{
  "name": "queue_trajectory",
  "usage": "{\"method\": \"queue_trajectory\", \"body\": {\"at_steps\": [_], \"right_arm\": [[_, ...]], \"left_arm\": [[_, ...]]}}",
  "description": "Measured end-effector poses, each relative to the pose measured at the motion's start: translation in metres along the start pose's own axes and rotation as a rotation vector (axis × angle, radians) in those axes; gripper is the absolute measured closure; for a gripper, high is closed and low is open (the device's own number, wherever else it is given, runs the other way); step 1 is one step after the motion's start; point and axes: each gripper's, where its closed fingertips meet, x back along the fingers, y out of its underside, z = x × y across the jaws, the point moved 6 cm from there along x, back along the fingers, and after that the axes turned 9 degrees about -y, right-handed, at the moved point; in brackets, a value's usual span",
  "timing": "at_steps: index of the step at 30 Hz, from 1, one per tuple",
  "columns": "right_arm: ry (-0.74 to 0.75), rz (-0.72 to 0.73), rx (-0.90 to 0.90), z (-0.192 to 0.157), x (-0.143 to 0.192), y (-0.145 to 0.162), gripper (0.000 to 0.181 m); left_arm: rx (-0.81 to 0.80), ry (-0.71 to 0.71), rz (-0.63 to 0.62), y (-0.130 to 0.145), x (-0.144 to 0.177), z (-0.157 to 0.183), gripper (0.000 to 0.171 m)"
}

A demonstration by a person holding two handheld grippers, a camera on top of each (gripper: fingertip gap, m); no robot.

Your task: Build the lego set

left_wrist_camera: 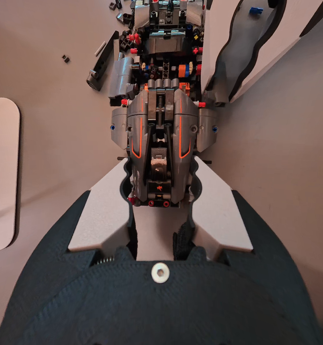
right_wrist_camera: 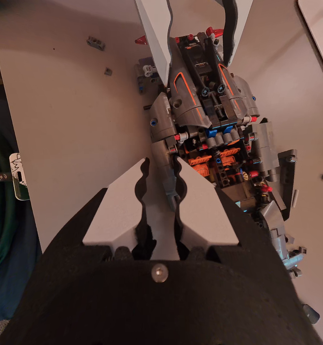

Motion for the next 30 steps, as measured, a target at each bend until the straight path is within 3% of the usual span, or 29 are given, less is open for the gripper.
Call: {"method": "queue_trajectory", "body": {"at_steps": [26,30], "right_arm": [[0.005,0.01,-0.001,-0.002,-0.002,0.0,0.158],[0.009,0.016,-0.004,-0.001,-0.002,0.0,0.157]], "left_arm": [[-0.011,0.013,-0.008,-0.003,0.007,0.0,0.114],[-0.03,0.011,0.009,-0.008,0.012,-0.001,0.13]]}}
